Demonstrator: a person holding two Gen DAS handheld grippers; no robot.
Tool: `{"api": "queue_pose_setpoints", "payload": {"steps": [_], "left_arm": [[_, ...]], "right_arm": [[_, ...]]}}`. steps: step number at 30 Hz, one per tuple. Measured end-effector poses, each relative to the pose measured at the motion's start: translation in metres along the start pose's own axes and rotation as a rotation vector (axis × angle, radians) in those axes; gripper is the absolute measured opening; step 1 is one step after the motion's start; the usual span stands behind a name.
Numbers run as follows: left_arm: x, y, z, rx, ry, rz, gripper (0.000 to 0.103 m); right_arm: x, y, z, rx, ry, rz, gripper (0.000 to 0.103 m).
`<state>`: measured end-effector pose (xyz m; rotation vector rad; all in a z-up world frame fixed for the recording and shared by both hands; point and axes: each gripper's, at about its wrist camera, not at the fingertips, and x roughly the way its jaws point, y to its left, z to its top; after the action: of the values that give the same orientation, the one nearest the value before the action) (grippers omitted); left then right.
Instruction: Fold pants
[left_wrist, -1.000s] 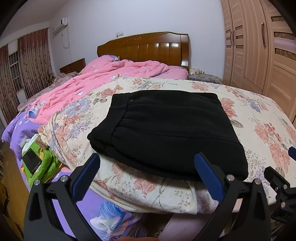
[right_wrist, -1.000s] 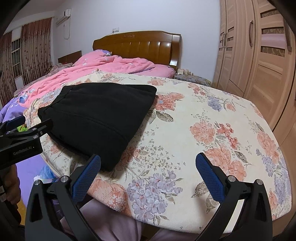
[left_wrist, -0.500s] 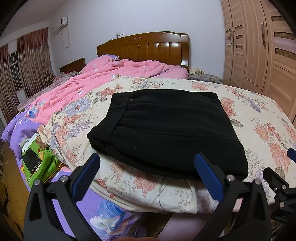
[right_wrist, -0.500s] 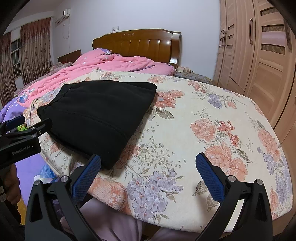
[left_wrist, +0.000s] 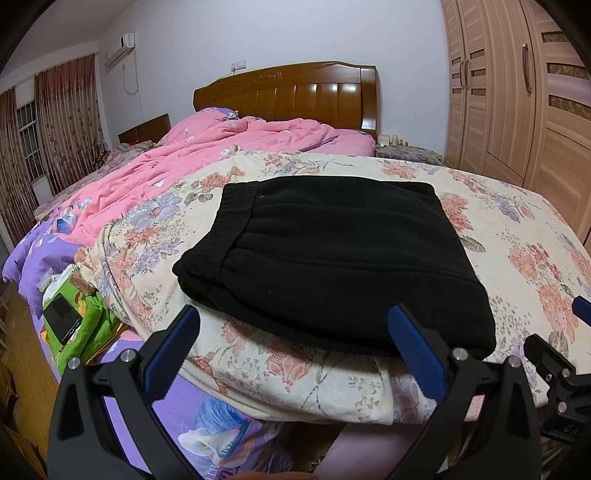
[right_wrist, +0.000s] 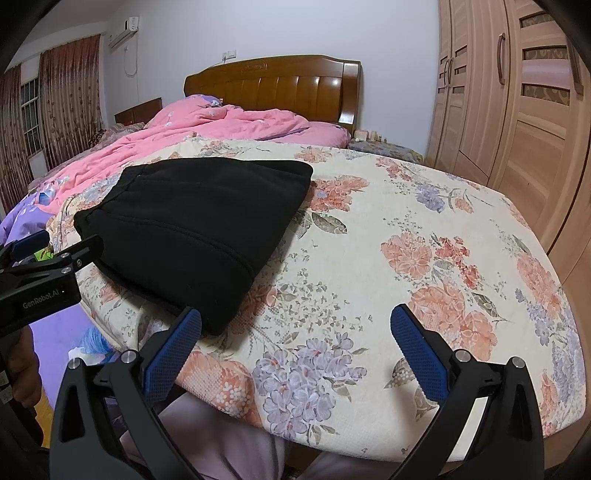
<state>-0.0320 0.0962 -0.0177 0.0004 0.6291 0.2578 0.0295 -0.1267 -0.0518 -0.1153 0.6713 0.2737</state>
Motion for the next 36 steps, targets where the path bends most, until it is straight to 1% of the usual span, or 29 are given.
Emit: {"api": "queue_pose_setpoints", "payload": {"steps": [22, 29, 36], "left_arm": [[0.0, 0.0, 0.002, 0.001, 0.002, -0.001, 0.102], [0.0, 0.002, -0.007, 0.002, -0.001, 0.004, 0.102], [0.004, 0.007, -0.005, -0.006, 0.024, -0.011, 0.102]], "right_arm": [[0.002, 0.0, -0.002, 0.004, 0.008, 0.004, 0.099], [0.003, 0.0, -0.003, 0.004, 0.009, 0.006, 0.099], [0.003, 0.0, -0.003, 0.004, 0.01, 0.006, 0.099]]}}
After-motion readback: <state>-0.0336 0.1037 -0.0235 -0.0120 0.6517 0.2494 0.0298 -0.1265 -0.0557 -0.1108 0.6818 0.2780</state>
